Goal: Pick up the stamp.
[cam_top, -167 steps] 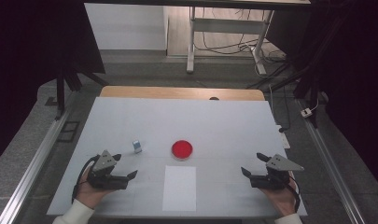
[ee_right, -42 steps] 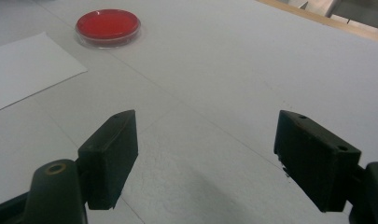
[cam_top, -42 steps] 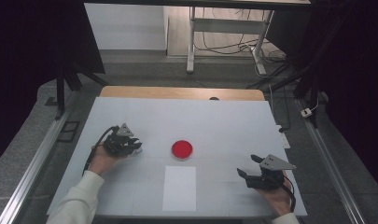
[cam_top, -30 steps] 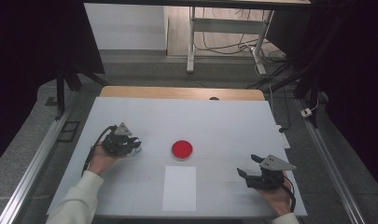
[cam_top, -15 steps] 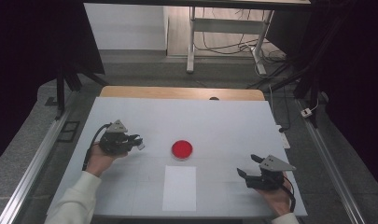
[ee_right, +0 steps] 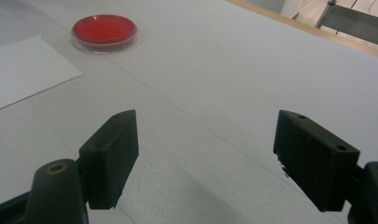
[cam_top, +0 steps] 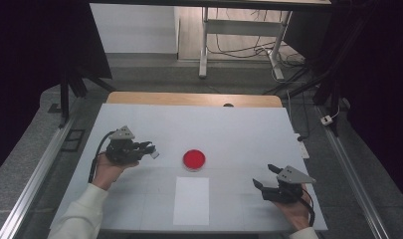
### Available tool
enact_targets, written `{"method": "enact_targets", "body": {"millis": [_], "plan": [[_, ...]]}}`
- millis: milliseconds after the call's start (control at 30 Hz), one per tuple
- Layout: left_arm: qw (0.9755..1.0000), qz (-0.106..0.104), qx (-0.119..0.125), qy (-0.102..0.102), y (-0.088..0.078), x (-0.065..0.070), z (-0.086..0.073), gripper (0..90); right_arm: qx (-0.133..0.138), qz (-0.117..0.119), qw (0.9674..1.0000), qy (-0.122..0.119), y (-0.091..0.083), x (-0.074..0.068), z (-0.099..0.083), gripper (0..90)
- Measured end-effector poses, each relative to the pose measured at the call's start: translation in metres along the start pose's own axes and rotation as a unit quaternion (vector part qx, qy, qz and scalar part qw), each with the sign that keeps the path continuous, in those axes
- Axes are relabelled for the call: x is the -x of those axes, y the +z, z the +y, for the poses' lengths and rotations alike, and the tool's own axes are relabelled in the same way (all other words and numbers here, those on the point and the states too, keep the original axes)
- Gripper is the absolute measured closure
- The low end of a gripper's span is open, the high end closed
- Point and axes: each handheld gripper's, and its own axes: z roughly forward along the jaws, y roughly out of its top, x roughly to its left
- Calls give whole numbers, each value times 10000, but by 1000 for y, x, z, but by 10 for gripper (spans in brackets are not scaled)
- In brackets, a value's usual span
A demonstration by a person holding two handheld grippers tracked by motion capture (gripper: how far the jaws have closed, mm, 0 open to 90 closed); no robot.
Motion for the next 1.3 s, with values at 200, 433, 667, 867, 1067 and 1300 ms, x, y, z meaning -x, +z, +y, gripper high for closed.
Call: {"method": "enact_targets", "body": {"millis": [200,433,667,867,1067,1300], "plan": [[9998,-156,130,-2,-3,7,5,752,34,-28,10000,29,0,1,0,212],[9991,-334,276,-21,-5,15,9,752,30,-68,10000,22,0,0,1,201],[9984,-451,353,5,-6,23,14,752,3,-65,10000,40,0,0,2,201],[9976,-568,386,-9,-5,29,16,752,-7,-76,10000,40,0,0,2,204],[9967,-699,403,76,0,40,21,752,-45,-70,10000,32,2,-1,2,206],[9957,-816,398,174,7,52,26,752,-69,-95,9999,35,2,-1,2,206]]}}
